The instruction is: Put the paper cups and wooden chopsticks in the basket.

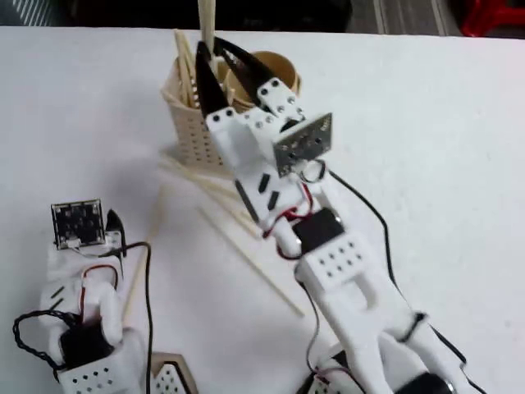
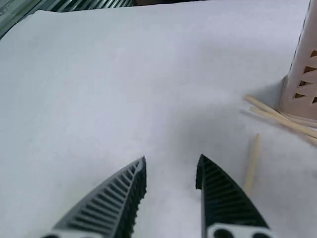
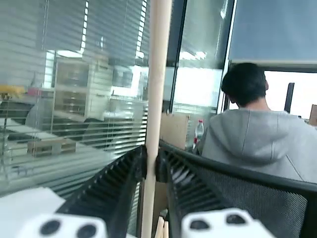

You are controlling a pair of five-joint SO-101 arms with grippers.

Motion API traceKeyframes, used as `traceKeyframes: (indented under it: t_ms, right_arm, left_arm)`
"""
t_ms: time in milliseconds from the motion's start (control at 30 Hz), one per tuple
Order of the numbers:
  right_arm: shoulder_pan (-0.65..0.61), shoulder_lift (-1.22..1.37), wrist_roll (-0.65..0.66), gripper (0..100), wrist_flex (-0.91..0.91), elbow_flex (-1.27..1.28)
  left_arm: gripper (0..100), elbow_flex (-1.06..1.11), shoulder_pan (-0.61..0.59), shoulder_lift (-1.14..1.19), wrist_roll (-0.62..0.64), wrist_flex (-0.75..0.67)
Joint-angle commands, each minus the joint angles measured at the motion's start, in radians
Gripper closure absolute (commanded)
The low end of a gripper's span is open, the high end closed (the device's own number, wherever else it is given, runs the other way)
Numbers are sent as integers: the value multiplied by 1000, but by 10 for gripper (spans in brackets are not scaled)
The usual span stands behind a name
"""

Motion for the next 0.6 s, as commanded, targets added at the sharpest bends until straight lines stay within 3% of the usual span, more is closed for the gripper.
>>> traceKeyframes:
  t_ms: [0, 333, 567]
  right_arm:
    - [-2, 93, -8, 981, -101, -78]
    - [1, 357, -8, 975, -102, -189]
    - [1, 348, -11, 803, 62, -189]
  left_arm:
    - [823, -8, 1, -10, -8, -23]
    - [823, -8, 1, -10, -8, -23]
    - [823, -8, 1, -10, -8, -23]
